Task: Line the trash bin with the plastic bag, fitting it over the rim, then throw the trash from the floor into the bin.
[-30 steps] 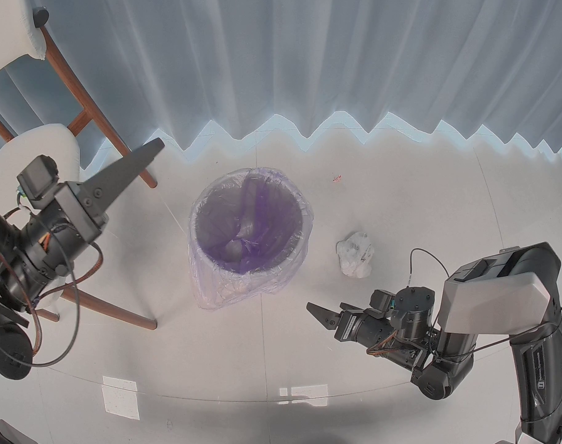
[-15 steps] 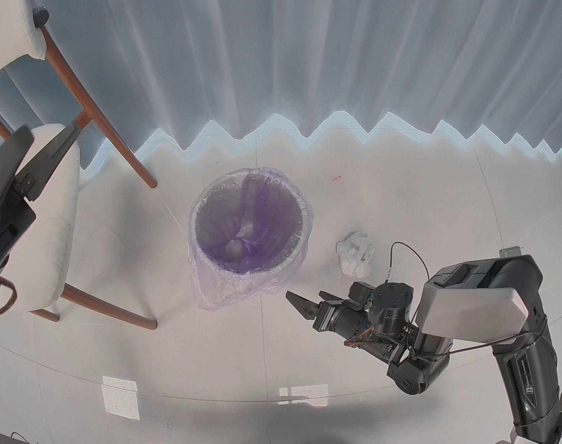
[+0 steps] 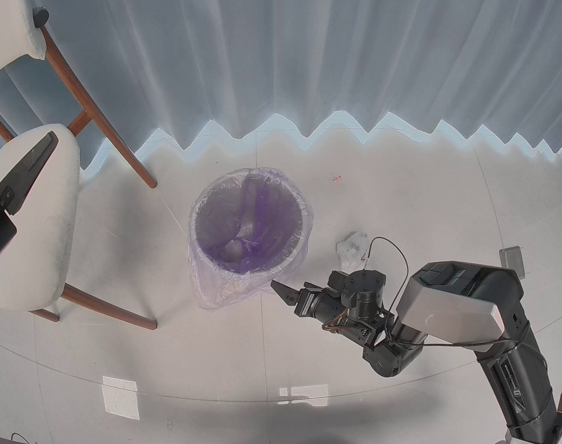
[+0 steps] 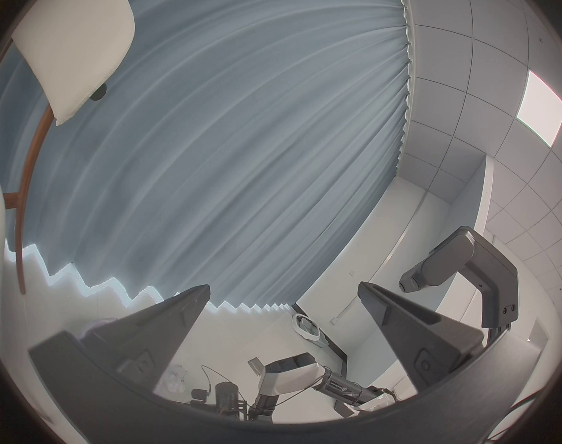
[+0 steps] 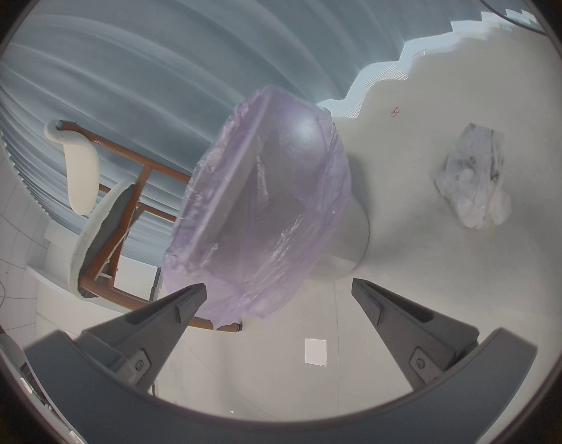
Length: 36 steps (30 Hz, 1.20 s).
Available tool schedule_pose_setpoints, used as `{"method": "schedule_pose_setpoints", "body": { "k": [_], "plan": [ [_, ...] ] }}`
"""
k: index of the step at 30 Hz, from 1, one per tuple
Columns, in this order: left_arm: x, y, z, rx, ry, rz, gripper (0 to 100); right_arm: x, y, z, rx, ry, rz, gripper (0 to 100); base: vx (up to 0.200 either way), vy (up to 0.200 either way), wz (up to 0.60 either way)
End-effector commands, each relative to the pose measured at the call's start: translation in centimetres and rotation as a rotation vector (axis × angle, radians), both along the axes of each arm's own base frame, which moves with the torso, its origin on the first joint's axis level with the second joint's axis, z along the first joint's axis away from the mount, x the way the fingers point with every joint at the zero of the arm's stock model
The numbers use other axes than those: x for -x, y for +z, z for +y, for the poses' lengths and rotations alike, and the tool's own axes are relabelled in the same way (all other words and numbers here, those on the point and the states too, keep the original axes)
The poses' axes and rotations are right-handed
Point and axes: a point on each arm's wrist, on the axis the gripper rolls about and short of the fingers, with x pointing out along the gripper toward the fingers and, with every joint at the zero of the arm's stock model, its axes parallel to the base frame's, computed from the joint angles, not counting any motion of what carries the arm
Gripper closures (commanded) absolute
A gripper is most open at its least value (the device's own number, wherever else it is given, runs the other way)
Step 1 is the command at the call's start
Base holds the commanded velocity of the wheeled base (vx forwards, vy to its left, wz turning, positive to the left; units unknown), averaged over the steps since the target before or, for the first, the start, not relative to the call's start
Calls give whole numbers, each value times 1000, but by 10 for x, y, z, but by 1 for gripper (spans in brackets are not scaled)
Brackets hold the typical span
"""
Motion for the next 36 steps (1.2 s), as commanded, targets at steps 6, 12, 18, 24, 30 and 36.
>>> {"method": "schedule_pose_setpoints", "body": {
  "k": [6,12,18,24,30,36],
  "plan": [
    [1,2,0,3,1,-8,0,-40,-23,5,51,-76,79,0,0,0,0],
    [1,2,0,3,1,-8,0,-61,-30,-11,96,-167,164,0,0,0,0],
    [0,1,0,-1,-2,-1,0,-71,-31,-17,19,-236,251,0,0,0,0],
    [-1,1,0,-2,-2,2,0,-63,-31,-17,3,-230,222,0,0,0,0],
    [-3,0,0,-3,8,5,0,-32,12,-23,-42,-214,189,0,0,0,0],
    [-17,-7,-4,-44,31,33,0,-9,70,-42,-173,-206,156,0,0,0,0]
  ]
}}
